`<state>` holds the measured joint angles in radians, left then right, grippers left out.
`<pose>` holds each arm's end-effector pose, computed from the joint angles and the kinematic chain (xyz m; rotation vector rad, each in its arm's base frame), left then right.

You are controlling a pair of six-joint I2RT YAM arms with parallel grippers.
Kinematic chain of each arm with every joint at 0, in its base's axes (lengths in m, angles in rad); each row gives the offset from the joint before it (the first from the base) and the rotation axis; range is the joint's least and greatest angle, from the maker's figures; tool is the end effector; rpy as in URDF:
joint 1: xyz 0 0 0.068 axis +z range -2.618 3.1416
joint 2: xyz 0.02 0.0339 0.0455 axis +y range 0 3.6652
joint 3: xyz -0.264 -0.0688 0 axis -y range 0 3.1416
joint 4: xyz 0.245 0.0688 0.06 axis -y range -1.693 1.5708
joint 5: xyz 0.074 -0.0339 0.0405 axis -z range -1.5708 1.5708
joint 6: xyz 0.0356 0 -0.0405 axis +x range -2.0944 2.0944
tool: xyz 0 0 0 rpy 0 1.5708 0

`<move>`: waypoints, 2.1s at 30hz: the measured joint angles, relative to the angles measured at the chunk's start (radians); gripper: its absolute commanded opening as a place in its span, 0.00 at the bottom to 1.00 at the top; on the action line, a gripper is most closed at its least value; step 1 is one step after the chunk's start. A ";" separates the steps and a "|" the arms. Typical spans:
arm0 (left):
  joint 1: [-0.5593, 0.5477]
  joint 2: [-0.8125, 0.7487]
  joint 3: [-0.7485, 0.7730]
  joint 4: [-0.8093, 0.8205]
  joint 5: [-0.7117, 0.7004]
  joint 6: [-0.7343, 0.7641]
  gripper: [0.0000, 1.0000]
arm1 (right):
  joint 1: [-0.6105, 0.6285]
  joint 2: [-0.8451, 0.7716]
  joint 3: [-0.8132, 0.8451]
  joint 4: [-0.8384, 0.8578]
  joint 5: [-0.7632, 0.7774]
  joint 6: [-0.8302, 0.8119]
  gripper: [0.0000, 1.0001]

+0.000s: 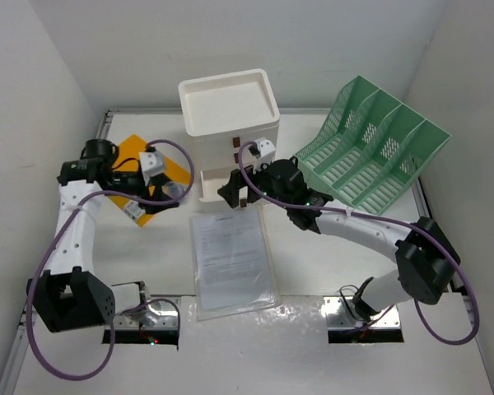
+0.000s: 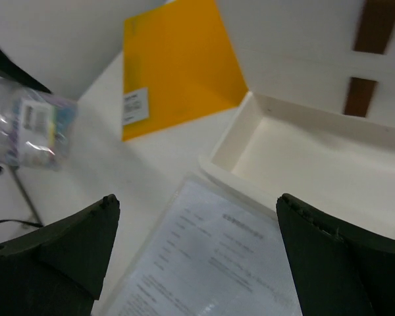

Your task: Organize the desk

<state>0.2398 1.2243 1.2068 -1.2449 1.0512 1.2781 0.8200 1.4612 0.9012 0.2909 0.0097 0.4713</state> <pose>0.2057 0.0185 0.3302 1.2208 1.7502 -0.6671 0.2296 0.2456 0.2675 -0.3287 1.9075 0.8795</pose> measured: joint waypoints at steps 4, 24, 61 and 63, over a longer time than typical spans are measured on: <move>-0.151 -0.025 -0.027 0.109 0.093 -0.090 0.00 | 0.001 0.021 0.026 0.072 -0.079 0.069 0.99; -0.324 -0.053 -0.163 0.621 0.018 -0.409 0.00 | 0.000 0.206 0.071 0.381 -0.229 0.305 0.57; -0.327 0.124 0.114 0.833 -0.712 -0.869 1.00 | -0.013 0.331 0.262 -0.153 0.460 -0.190 0.90; -0.327 0.200 0.211 0.856 -0.725 -0.921 1.00 | -0.013 0.261 0.194 -0.117 0.427 -0.178 0.69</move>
<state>-0.0868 1.4242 1.4181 -0.3885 0.3264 0.3573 0.8074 1.7218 1.0954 0.1738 0.4370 0.2935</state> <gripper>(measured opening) 0.996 0.870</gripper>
